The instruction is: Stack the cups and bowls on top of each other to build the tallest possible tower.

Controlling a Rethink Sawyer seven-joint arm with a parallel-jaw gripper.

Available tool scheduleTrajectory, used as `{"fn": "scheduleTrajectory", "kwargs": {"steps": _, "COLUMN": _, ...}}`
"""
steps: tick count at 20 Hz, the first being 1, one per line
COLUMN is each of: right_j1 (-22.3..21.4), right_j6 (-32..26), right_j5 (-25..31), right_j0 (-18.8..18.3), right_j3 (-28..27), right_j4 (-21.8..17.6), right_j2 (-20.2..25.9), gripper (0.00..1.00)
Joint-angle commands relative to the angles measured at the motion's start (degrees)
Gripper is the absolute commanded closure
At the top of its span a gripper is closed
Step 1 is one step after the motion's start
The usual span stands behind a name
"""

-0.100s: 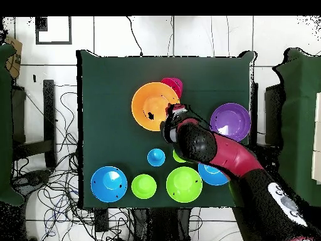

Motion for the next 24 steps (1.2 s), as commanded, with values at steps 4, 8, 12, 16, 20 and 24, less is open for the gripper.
{"fn": "scheduleTrajectory", "kwargs": {"steps": 4, "right_j1": -6.4, "right_j6": 2.0, "right_j5": 14.4, "right_j0": 1.7, "right_j3": -2.1, "right_j4": 4.9, "right_j2": -0.8, "gripper": 0.00}}
{"fn": "scheduleTrajectory", "kwargs": {"steps": 8, "right_j1": -9.2, "right_j6": 0.5, "right_j5": 21.4, "right_j0": 3.2, "right_j3": -9.6, "right_j4": 1.3, "right_j2": -6.4, "gripper": 0.00}}
{"fn": "scheduleTrajectory", "kwargs": {"steps": 12, "right_j1": -11.2, "right_j6": -2.9, "right_j5": 25.7, "right_j0": 0.6, "right_j3": -10.4, "right_j4": 0.5, "right_j2": -6.1, "gripper": 0.00}}
{"fn": "scheduleTrajectory", "kwargs": {"steps": 16, "right_j1": -9.3, "right_j6": -5.8, "right_j5": 22.3, "right_j0": -1.4, "right_j3": -11.6, "right_j4": -3.0, "right_j2": -6.2, "gripper": 0.00}}
{"fn": "scheduleTrajectory", "kwargs": {"steps": 20, "right_j1": -7.7, "right_j6": -9.0, "right_j5": 21.7, "right_j0": -3.9, "right_j3": -12.4, "right_j4": -5.1, "right_j2": -4.7, "gripper": 0.00}}
{"fn": "scheduleTrajectory", "kwargs": {"steps": 24, "right_j1": -5.0, "right_j6": -9.6, "right_j5": 17.9, "right_j0": -5.4, "right_j3": -12.5, "right_j4": -7.6, "right_j2": -3.7, "gripper": 0.00}}
